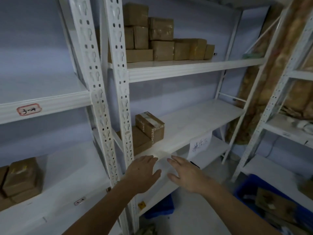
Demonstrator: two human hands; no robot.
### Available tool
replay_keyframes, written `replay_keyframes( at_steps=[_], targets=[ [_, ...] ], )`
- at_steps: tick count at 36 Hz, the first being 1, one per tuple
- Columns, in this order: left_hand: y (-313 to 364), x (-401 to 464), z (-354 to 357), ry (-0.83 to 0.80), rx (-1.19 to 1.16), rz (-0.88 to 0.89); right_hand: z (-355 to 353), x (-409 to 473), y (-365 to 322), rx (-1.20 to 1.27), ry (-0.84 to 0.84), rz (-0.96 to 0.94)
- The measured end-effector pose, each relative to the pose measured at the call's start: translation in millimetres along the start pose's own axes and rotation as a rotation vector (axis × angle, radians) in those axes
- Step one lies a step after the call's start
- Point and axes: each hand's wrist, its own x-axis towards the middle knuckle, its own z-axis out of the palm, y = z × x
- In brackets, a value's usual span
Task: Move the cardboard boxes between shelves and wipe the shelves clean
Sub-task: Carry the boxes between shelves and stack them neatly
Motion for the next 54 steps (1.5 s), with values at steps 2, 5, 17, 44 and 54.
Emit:
replay_keyframes(
  at_steps=[2,5,17,44,54],
  targets=[
    [5,17,4,-0.035,0.005,-0.007,-4,8,13,0.008,-0.001,0.01],
    [10,43,10,-0.032,0.009,-0.001,-12,23,31,0.005,-0.011,0.012],
    [-13,168,48,-0.011,-0.021,-0.057,-44,127,117,0.059,-0.067,-0.009],
    [-30,299,67,0.127,0.053,-0.5,-65,336,224,0.007,-0.188,-0.431],
    [-51,302,78,0.08,0.095,-0.647,-57,396,203,0.054,-0.173,-0.507]
  ],
)
